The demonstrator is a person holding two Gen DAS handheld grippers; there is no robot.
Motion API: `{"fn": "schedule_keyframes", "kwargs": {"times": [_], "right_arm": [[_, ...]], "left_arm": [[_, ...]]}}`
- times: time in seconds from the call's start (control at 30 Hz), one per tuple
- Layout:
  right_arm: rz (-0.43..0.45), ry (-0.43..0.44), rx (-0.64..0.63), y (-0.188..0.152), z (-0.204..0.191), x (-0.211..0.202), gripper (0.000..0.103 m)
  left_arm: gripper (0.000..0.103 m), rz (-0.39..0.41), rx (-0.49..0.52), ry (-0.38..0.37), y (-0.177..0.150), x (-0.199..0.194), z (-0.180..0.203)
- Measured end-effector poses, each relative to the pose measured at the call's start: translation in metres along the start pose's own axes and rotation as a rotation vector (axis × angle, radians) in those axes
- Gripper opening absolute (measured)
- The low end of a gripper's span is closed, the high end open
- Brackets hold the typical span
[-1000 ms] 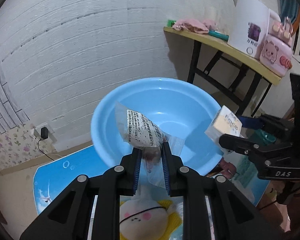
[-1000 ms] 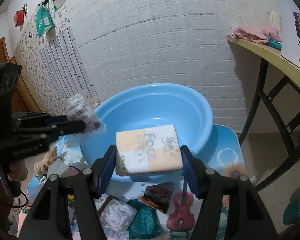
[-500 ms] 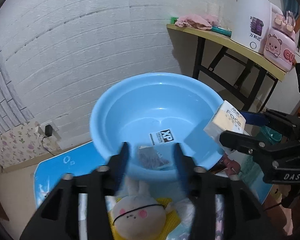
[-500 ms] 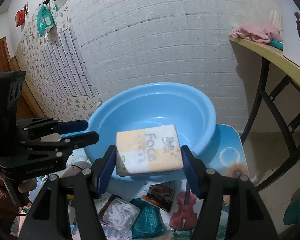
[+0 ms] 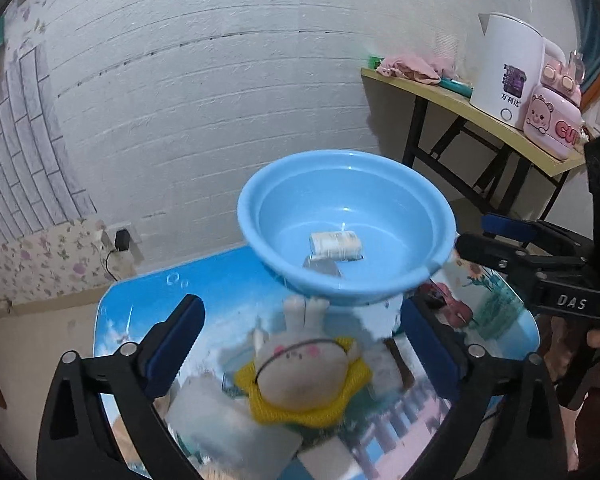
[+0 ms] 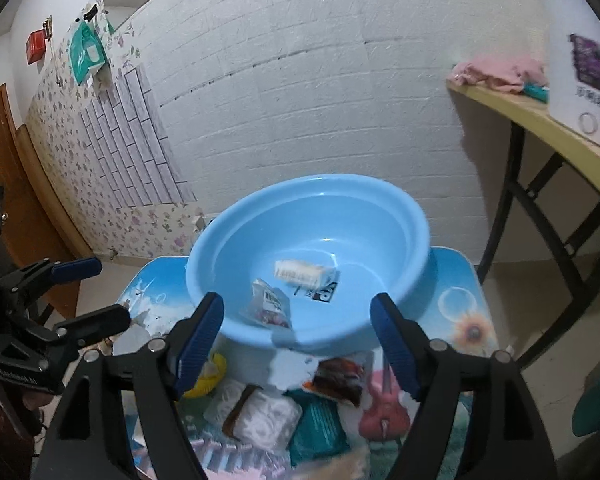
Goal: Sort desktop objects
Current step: 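Move the left gripper to the clear toothpick box and grasp it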
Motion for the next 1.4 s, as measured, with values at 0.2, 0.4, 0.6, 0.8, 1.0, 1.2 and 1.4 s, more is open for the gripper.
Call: {"fn": "schedule_keyframes", "kwargs": {"times": [0.2, 0.4, 0.6, 0.8, 1.0, 1.2, 1.4], "right_arm": [[0.05, -0.054, -0.07, -0.024, -0.011, -0.022, 0.103], [0.028, -0.01, -0.089, -0.041, -0.028, -0.028, 0.103], [0.011, -0.032, -0.066, -0.05, -0.026, -0.035, 0.103], [-0.021, -0.109, -0.004, -0.066, -0.007, -0.036, 0.103], [-0.057, -0.147, -0.009, -0.081, 0.004, -0.032, 0.099], [-0.074, -0.113, -0.007, -0.087, 0.0, -0.029, 0.099], [-0.086, -0.112, 0.003, -0.091, 0.001, -0.026, 0.099]], "left_arm": [[0.103, 0.023, -0.016, -0.017, -0.019, -0.013, -0.003], [0.103, 0.065, 0.011, -0.01, -0.035, -0.027, -0.001], [0.103, 0.028, 0.012, -0.071, -0.056, -0.025, 0.003], [0.103, 0.003, 0.041, -0.065, -0.075, -0.02, 0.005], [0.103, -0.007, 0.041, -0.097, -0.085, -0.018, 0.003], [0.103, -0.057, -0.034, -0.067, -0.095, -0.01, -0.022], [0.103, -0.046, 0.03, 0.003, -0.105, -0.013, -0.033]]}}
Point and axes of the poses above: each gripper's, at about its wrist camera, not at the fingertips, and x roughly the way its jaws point, z to its right, y to its top, the point moved 9 cm from there along x, roughly the way its jaws point, and after that the axes turned 1 degree about -z, right-handed, at the moved point
